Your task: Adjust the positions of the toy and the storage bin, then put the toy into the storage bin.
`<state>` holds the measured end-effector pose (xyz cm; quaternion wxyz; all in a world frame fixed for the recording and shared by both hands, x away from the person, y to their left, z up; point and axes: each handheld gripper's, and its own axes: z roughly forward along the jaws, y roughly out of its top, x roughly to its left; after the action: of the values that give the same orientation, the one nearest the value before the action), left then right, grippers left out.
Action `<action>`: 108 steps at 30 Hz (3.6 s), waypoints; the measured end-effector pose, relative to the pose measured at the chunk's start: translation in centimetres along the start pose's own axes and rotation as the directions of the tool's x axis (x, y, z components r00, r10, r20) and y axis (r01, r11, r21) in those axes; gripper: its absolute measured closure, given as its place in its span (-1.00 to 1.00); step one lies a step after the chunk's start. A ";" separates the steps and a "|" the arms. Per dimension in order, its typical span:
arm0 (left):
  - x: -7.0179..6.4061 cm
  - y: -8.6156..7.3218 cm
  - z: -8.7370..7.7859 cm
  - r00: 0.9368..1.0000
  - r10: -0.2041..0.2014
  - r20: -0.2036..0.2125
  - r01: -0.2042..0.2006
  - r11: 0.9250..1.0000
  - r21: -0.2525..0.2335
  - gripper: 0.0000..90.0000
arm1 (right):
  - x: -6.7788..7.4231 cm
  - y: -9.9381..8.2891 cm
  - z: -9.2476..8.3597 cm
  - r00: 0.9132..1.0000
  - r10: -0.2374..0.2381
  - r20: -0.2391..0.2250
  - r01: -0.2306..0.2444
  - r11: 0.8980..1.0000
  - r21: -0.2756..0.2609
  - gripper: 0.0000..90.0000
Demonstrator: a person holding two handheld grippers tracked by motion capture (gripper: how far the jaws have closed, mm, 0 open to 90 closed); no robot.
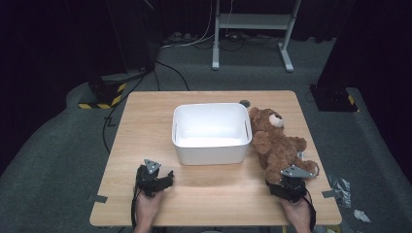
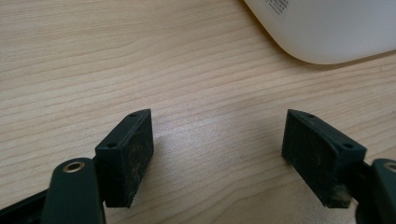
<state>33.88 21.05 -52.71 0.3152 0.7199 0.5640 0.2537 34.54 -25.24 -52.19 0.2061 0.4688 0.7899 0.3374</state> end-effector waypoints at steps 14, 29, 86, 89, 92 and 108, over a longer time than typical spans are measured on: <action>-0.1 0.0 0.0 1.000 -0.005 -0.004 0.005 1.000 -0.001 -0.45 | 0.0 0.0 0.0 1.000 -0.004 -0.009 0.004 1.000 0.001 -0.25; -0.1 0.0 0.0 1.000 -0.007 -0.006 0.007 1.000 -0.001 -0.45 | -0.1 -0.2 -0.4 1.000 0.015 -0.013 -0.014 1.000 0.017 -0.42; -0.2 -0.1 0.0 1.000 -0.019 -0.007 0.019 1.000 -0.003 -0.45 | -2.5 -1.6 -7.3 0.992 0.124 -0.018 -0.125 0.981 -0.150 -0.28; -0.2 -0.1 0.0 1.000 -0.018 -0.007 0.018 1.000 -0.002 -0.45 | -2.7 -1.4 -7.7 0.991 0.132 -0.021 -0.134 0.978 -0.159 -0.26; -0.2 -0.1 0.0 1.000 -0.019 -0.007 0.019 1.000 -0.003 -0.45 | -3.2 -1.0 -8.2 0.990 0.139 -0.022 -0.140 0.977 -0.162 -0.24; -0.2 -0.1 0.0 1.000 -0.018 -0.007 0.018 1.000 -0.003 -0.45 | -4.1 0.8 -8.5 0.986 0.164 -0.033 -0.167 0.965 -0.203 -0.20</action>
<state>33.79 20.90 -52.74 0.3165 0.7133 0.5714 0.2541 31.50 -31.46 -45.72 0.2179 0.5066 0.7107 0.4367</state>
